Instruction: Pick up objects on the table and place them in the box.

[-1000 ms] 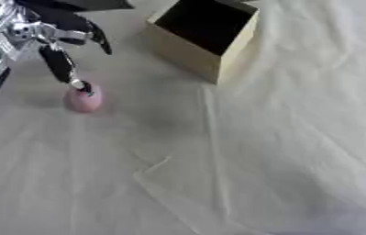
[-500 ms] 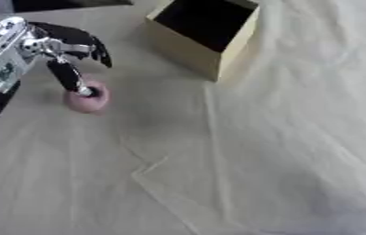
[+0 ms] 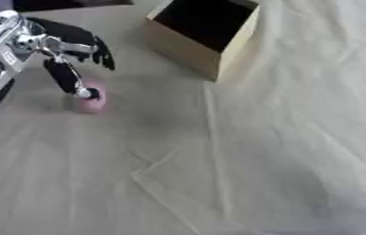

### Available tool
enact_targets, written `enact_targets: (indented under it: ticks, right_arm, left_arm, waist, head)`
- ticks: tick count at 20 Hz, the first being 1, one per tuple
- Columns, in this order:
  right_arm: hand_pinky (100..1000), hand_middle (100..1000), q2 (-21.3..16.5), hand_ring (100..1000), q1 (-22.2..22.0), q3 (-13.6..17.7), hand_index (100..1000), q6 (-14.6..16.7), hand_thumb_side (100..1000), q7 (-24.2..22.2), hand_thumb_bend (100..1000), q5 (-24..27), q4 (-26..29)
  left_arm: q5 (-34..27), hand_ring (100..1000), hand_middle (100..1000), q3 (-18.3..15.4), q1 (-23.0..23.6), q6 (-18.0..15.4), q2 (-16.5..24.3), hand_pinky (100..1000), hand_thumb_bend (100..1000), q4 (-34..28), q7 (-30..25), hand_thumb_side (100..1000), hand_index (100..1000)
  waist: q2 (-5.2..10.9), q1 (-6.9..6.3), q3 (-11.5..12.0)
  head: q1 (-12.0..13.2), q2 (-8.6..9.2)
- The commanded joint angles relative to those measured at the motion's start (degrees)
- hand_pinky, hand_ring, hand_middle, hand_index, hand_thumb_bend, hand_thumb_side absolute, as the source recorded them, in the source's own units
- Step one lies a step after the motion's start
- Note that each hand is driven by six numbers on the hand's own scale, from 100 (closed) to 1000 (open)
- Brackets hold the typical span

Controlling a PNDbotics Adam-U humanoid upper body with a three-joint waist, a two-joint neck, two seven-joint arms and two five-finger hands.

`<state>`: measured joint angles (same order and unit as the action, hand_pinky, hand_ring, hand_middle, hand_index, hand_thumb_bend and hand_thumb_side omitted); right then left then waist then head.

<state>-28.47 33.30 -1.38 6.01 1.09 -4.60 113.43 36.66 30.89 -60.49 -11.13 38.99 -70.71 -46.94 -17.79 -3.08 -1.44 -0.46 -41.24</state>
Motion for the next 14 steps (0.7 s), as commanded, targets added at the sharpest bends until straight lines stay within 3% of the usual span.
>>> enact_targets:
  ticks: [1,6,14]
  right_arm:
    - [802,599,-0.6,636,0.6,0.6,773,-0.1,795,0.0,100,0.3,0.9]
    - [802,598,-0.5,636,0.6,0.5,773,0.0,795,-0.1,100,0.4,0.9]
    - [802,599,-0.5,636,0.6,0.6,774,-0.1,794,0.0,100,0.5,0.9]
  left_arm:
    - [1.4,898,829,-0.4,-0.8,1.0,3.1,792,482,-3.1,-0.3,274,889]
    - [7.0,917,842,-0.1,-0.3,1.0,3.8,807,549,-5.4,0.5,307,899]
    - [5.3,897,833,-0.1,0.4,1.4,2.8,788,518,-2.2,1.2,306,895]
  waist:
    - [1.15,0.09,0.1]
    - [1.16,0.11,0.2]
    - [1.04,0.28,0.1]
  head:
    - [0.0,-0.01]
    - [0.0,0.03]
    - [0.2,0.09]
